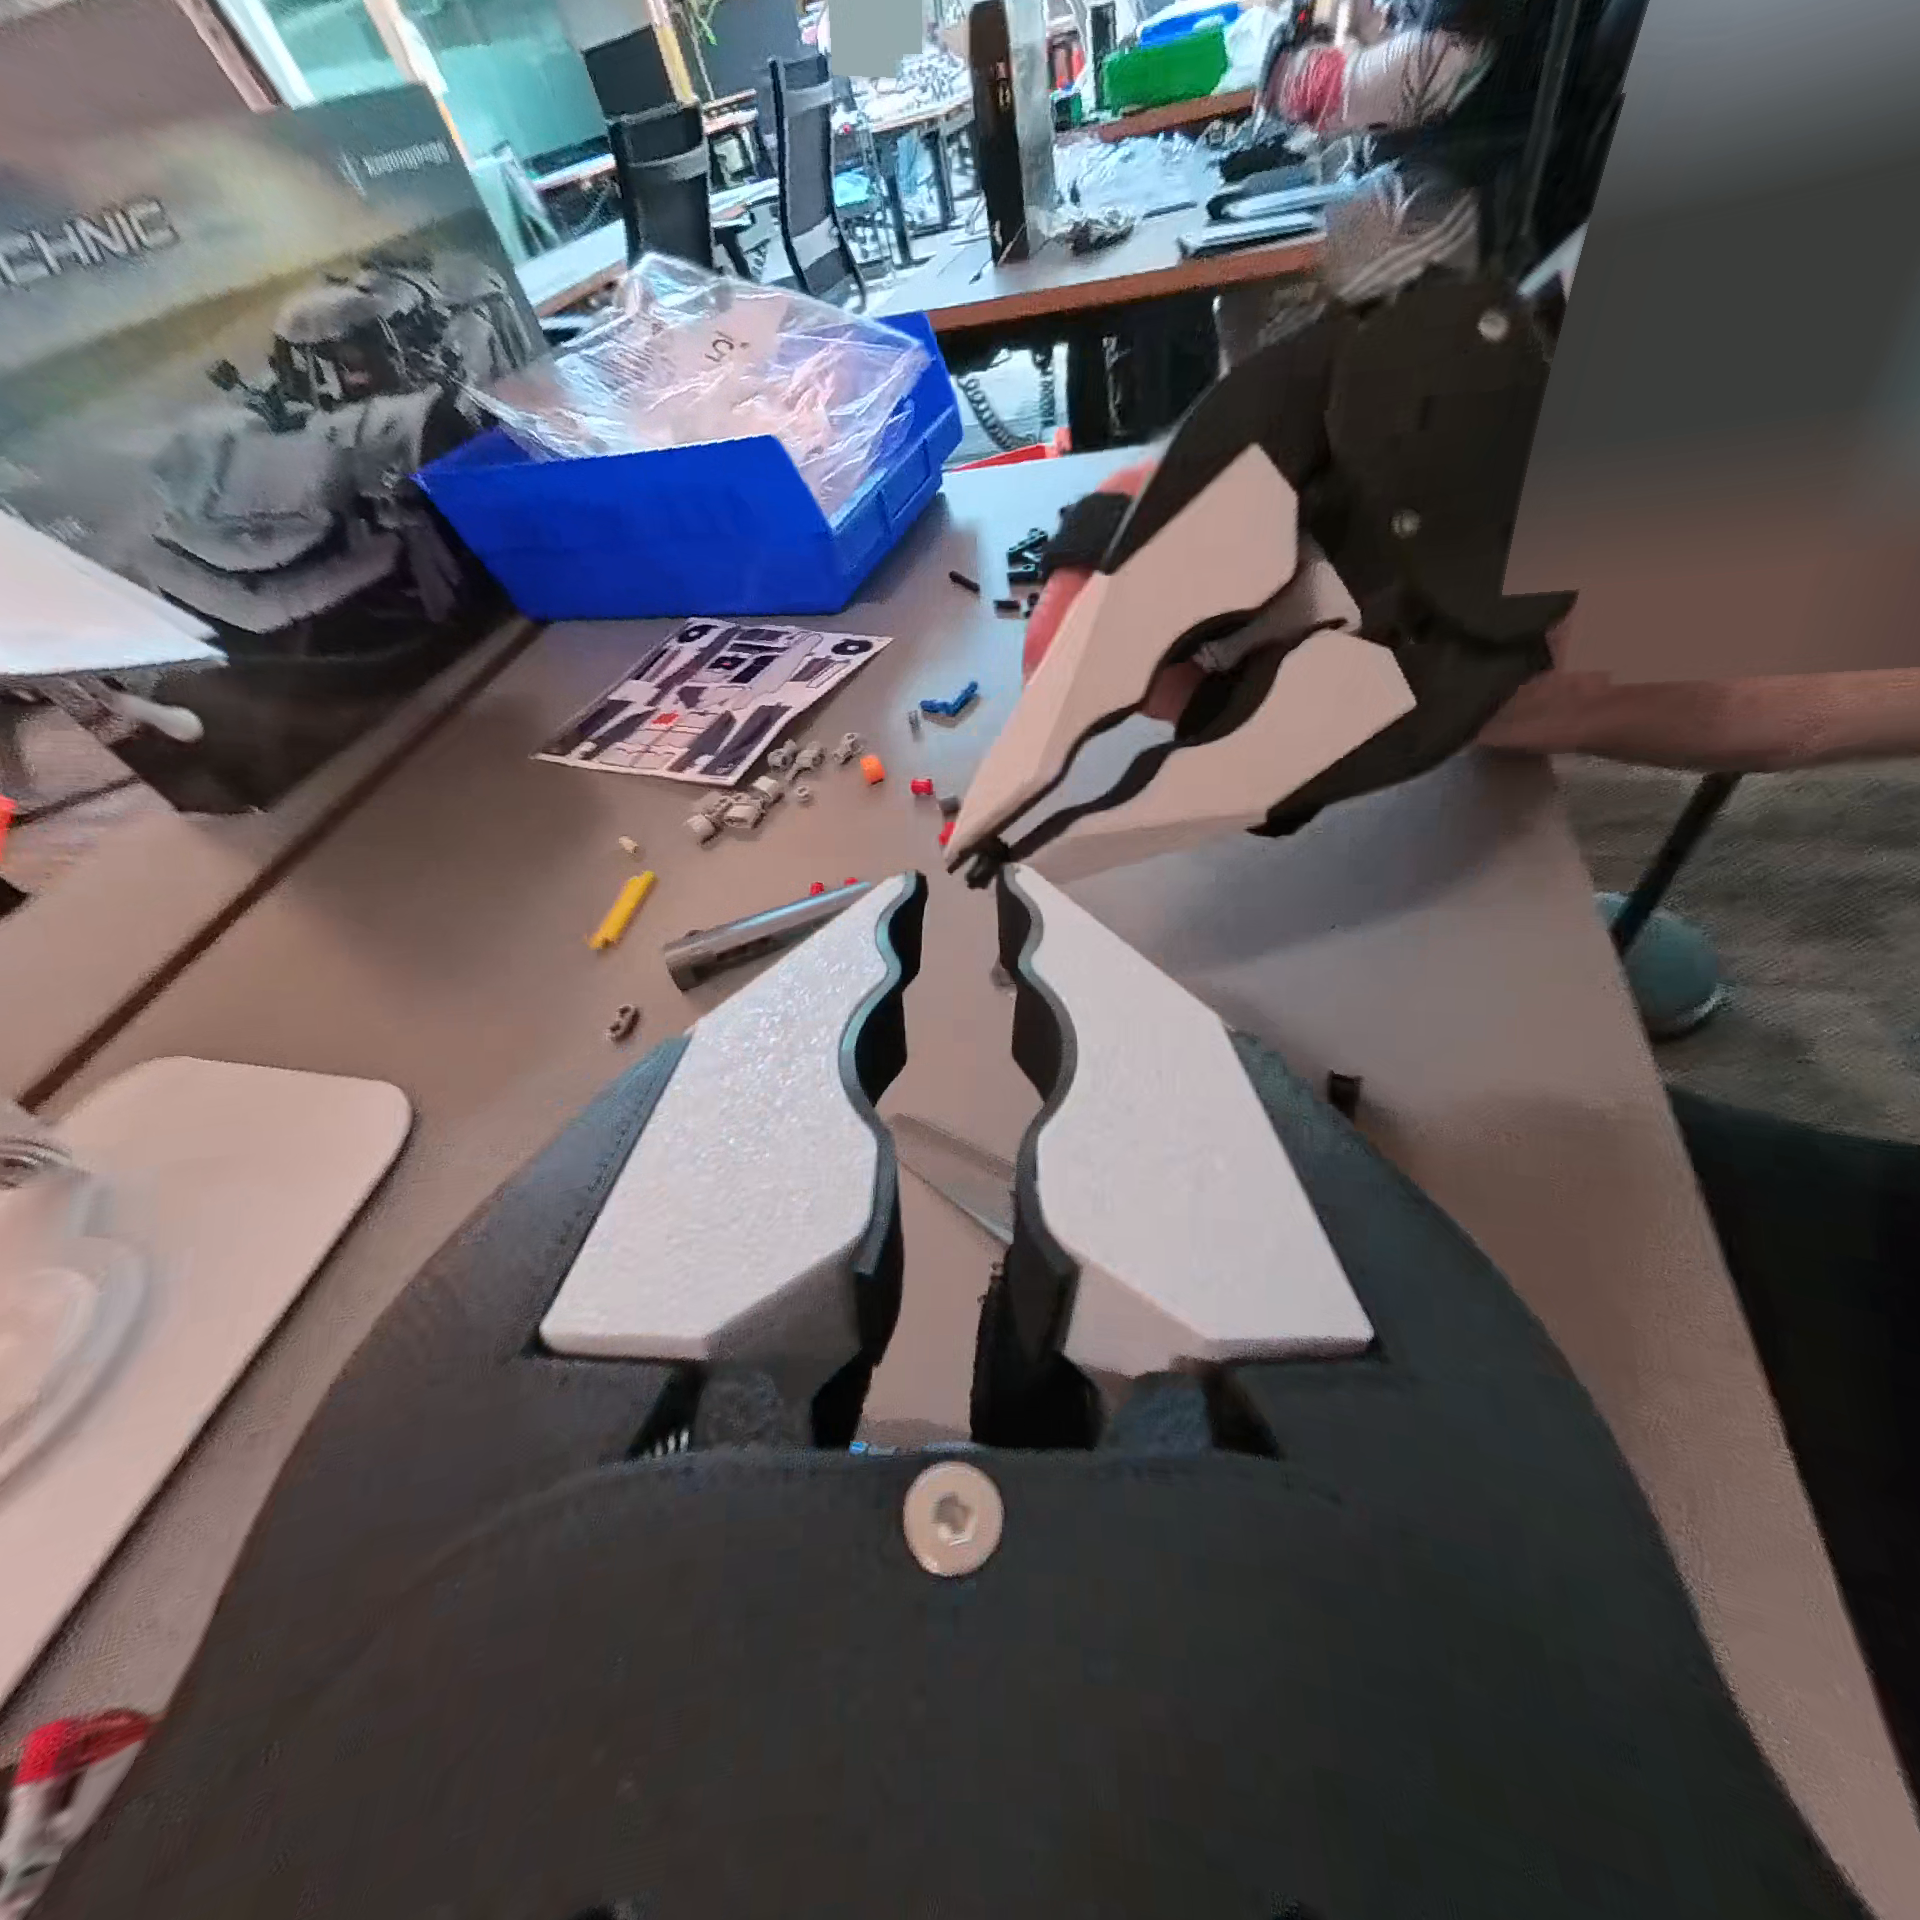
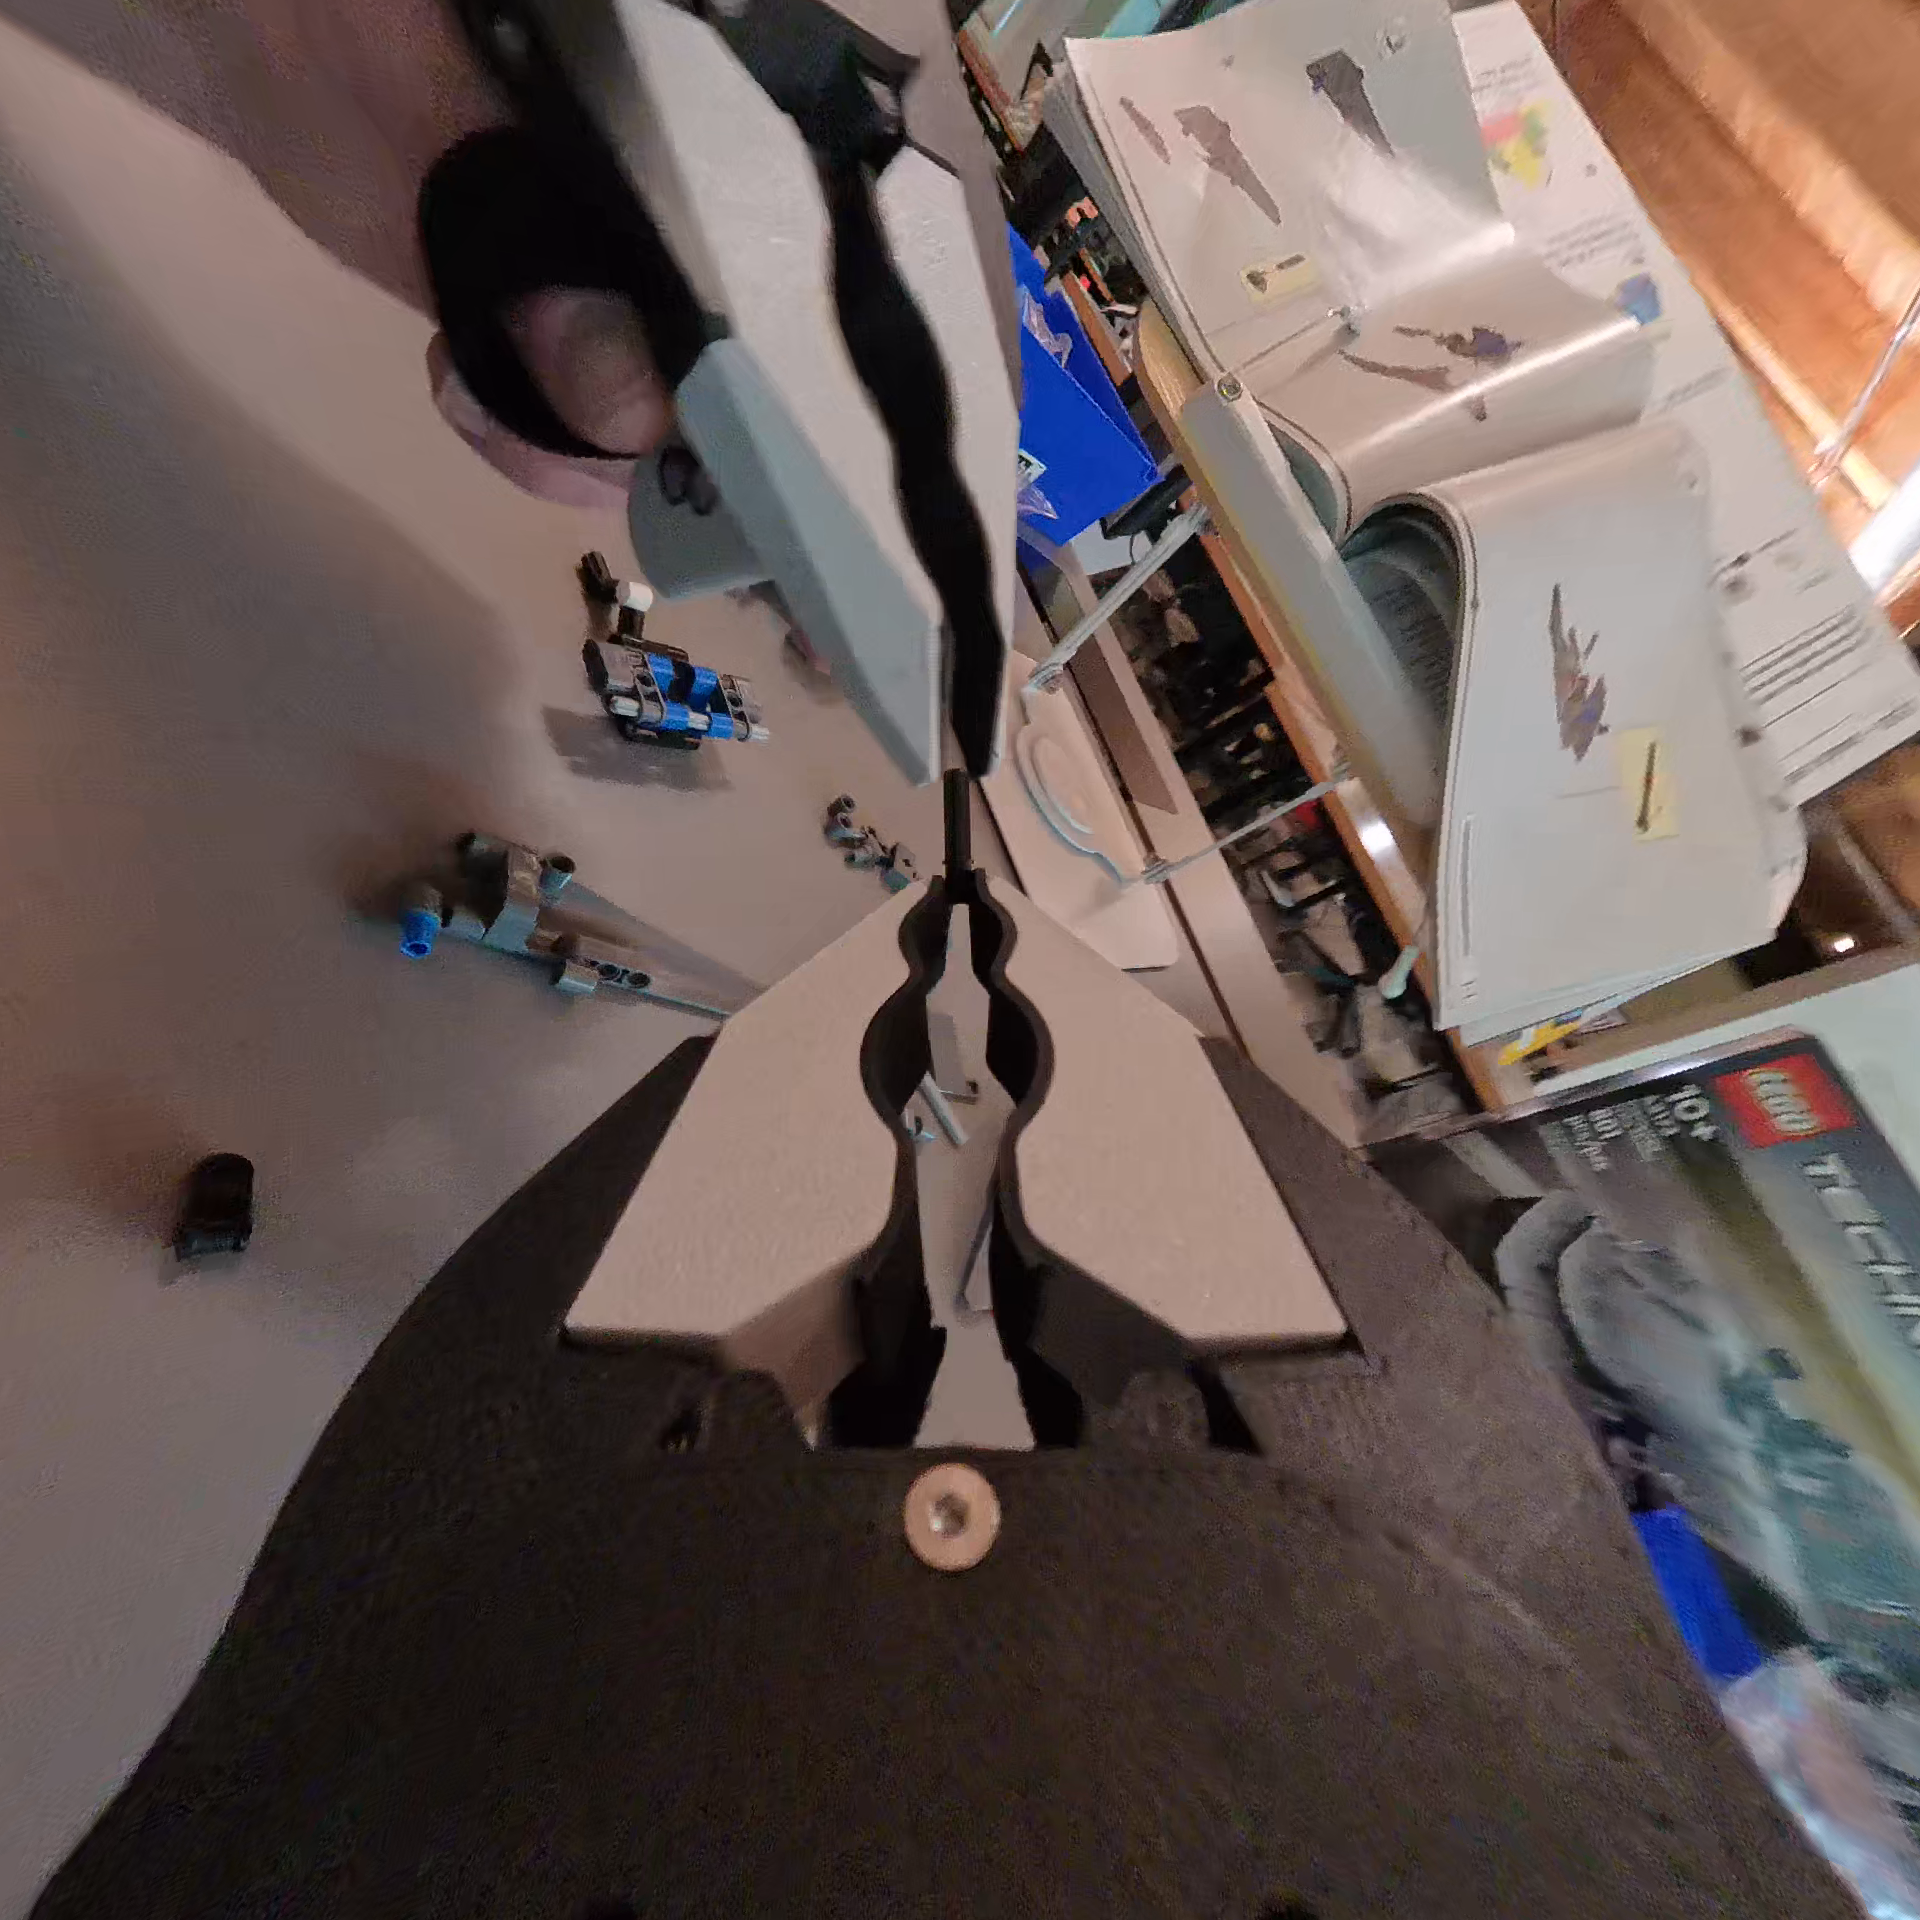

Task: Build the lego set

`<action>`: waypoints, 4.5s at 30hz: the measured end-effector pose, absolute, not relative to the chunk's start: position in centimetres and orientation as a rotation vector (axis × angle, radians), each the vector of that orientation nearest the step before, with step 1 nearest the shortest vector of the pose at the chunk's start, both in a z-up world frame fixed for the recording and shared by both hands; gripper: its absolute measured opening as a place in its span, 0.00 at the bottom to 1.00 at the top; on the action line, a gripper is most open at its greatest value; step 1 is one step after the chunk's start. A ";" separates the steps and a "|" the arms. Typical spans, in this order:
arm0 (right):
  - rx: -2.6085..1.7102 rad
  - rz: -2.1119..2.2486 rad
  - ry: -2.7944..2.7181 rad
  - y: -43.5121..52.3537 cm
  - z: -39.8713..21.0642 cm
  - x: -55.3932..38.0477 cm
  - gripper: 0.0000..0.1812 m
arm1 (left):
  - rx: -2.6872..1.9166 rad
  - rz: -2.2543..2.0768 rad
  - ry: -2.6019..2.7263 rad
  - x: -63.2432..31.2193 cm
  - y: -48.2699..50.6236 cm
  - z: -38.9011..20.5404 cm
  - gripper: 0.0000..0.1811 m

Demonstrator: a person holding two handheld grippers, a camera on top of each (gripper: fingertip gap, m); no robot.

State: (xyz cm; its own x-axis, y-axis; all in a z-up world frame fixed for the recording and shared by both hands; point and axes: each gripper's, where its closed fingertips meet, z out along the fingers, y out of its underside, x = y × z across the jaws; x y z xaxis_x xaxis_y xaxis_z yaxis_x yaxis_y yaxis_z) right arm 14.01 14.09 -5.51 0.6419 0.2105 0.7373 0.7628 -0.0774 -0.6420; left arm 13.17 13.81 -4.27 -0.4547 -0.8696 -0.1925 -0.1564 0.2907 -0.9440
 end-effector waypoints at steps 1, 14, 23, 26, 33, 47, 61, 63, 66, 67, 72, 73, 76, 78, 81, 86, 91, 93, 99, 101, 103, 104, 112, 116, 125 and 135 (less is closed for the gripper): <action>-1.609 -0.583 -0.832 14.1 -5.5 13.8 0.01 | -0.940 -1.238 1.817 13.1 13.8 -4.3 0.06; -1.562 -0.750 -0.898 14.3 -5.6 13.3 0.01 | -0.948 -1.260 1.885 13.1 13.1 -5.6 0.00; -1.553 -0.779 -0.901 14.3 -5.6 13.3 0.01 | -0.959 -1.332 1.850 13.1 13.1 -5.1 0.02; -1.550 -0.778 -0.901 14.3 -5.6 13.1 0.01 | -0.962 -1.343 1.851 13.1 13.1 -5.1 0.02; -1.552 -0.784 -0.892 14.3 -5.5 13.2 0.01 | -0.953 -1.328 1.856 13.1 13.0 -5.2 0.01; -1.734 -0.487 -0.863 12.8 -7.0 13.5 0.12 | -0.890 -1.182 1.933 12.6 13.1 -5.5 0.01; -2.093 0.021 -0.979 6.8 -14.9 11.2 0.00 | -0.850 -1.067 1.990 12.7 12.8 -6.9 0.01; -2.096 0.024 -0.986 6.8 -15.1 11.0 0.00 | -0.846 -1.057 1.999 12.6 12.8 -7.1 0.01; -2.112 0.056 -0.967 6.6 -15.2 11.0 0.02 | -0.825 -1.029 2.040 12.4 12.6 -7.5 0.00; -2.116 0.069 -0.957 6.5 -15.2 11.0 0.03 | -0.811 -1.014 2.067 12.2 12.3 -7.8 0.01; -2.125 0.174 -0.901 5.5 -15.3 10.8 0.07 | -0.615 -0.788 2.263 10.7 10.1 -9.8 0.01; -2.119 0.186 -0.893 5.4 -15.3 10.7 0.06 | -0.570 -0.736 2.299 10.4 9.6 -10.3 0.01; -2.116 0.204 -0.886 5.1 -15.3 10.6 0.06 | -0.448 -0.574 2.412 9.8 8.1 -11.9 0.01; -2.115 0.210 -0.888 5.1 -15.3 10.4 0.06 | -0.372 -0.442 2.467 9.6 7.8 -13.1 0.01; -2.118 0.222 -0.879 5.1 -15.3 10.1 0.08 | -0.308 -0.356 2.531 9.1 7.2 -14.3 0.01; -2.136 0.244 -0.855 5.3 -15.3 9.6 0.11 | -0.277 -0.329 2.558 9.2 6.3 -14.2 0.01; -2.138 0.242 -0.858 5.5 -15.3 9.3 0.08 | -0.265 -0.312 2.584 9.2 6.0 -13.8 0.01; -2.141 0.244 -0.855 5.6 -15.3 9.3 0.07 | -0.257 -0.302 2.599 9.1 5.9 -13.9 0.01; -2.145 0.264 -0.868 5.7 -15.4 9.1 0.04 | -0.237 -0.267 2.645 9.0 6.0 -14.2 0.01; -2.147 0.271 -0.867 5.7 -15.4 9.1 0.03 | -0.224 -0.242 2.660 8.9 6.1 -14.4 0.01; -2.148 0.275 -0.866 5.8 -15.4 9.1 0.03 | -0.215 -0.236 2.674 8.8 6.0 -14.4 0.01; -2.148 0.277 -0.866 5.7 -15.4 9.1 0.03 | -0.210 -0.231 2.680 8.8 6.0 -14.5 0.01; -2.151 0.289 -0.867 5.7 -15.4 9.1 0.03 | -0.166 -0.159 2.725 8.8 6.0 -14.6 0.01; -2.152 0.306 -0.873 5.7 -15.4 9.1 0.03 | -0.126 -0.094 2.765 8.8 6.0 -14.6 0.01; -2.150 0.356 -0.894 5.6 -15.4 9.0 0.03 | -0.034 0.039 2.863 8.8 5.8 -14.5 0.01; -2.141 0.372 -0.919 5.5 -15.4 9.0 0.03 | 0.006 0.134 2.993 8.8 5.6 -14.6 0.00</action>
